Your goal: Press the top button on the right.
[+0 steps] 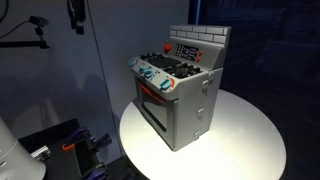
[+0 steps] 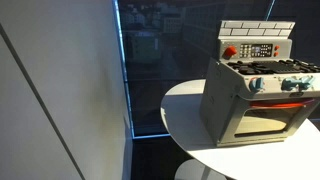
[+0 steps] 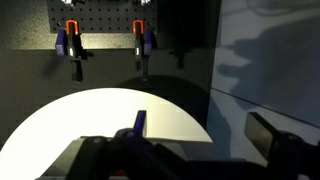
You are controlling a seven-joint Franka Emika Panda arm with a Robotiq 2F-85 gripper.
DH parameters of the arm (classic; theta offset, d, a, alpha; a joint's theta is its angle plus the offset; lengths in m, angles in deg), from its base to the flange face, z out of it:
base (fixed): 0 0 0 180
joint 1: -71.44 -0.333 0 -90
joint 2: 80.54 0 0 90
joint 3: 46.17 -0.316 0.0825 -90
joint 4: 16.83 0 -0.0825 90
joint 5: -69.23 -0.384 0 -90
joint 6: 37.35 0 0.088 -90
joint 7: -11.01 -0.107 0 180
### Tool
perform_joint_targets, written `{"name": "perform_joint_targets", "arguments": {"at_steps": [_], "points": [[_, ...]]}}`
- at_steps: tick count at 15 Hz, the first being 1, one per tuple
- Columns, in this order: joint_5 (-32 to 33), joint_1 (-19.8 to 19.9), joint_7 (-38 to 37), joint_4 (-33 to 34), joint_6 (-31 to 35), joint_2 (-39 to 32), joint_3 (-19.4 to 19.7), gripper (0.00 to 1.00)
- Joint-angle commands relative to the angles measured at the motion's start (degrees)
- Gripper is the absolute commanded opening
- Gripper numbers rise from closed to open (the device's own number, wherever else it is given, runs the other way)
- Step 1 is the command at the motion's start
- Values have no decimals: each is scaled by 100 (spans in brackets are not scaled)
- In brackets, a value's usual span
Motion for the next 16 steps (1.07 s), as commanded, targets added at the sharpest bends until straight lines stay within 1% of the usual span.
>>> {"name": "perform_joint_targets", "arguments": {"at_steps": [1,8,16], "points": [[-32,87,41,15,-23,2,-61,100],[-32,87,42,15,-22,2,-61,100],[163,367,-32,533,435,-539,-12,100]]}}
